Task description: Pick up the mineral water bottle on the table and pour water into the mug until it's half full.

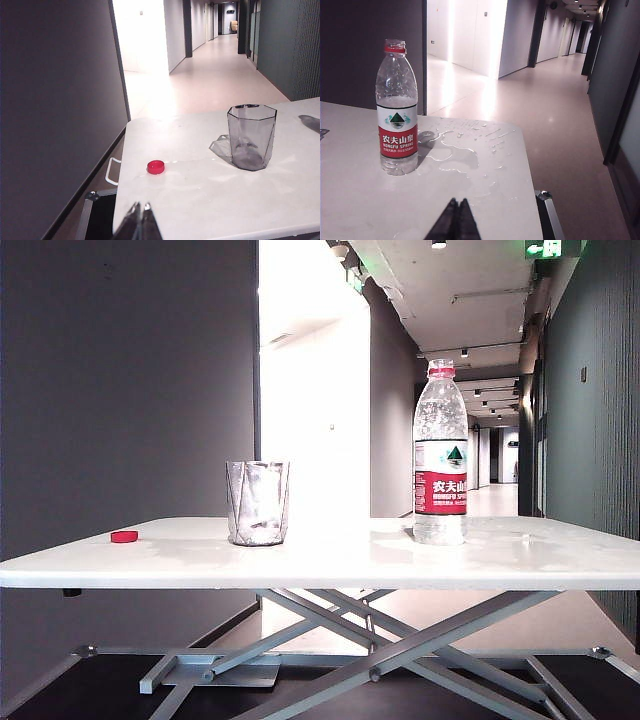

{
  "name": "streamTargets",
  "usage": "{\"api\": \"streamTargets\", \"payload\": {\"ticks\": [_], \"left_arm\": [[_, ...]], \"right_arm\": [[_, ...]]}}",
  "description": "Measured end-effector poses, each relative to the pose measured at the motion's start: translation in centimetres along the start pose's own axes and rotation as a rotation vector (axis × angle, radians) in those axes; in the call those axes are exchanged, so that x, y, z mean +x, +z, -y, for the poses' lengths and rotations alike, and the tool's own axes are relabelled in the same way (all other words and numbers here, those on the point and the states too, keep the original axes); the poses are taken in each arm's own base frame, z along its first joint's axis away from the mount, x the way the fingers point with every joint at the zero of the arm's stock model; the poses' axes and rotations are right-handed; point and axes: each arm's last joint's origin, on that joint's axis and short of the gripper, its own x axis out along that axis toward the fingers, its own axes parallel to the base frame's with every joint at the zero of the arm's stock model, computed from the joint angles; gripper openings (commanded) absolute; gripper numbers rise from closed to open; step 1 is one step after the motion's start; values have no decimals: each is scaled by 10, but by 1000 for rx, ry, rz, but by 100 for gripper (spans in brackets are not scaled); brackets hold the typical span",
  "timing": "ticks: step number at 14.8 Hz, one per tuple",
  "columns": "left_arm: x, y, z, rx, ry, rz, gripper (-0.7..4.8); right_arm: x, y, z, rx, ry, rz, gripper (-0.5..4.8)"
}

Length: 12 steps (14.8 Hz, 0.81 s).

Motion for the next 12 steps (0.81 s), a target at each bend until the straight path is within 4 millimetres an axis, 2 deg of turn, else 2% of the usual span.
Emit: {"api": "streamTargets", "payload": {"ticks": [12], "left_arm": [[0, 0, 0, 0, 0, 0, -5]], "right_arm": [[0, 0, 0, 0, 11, 1, -9]]}}
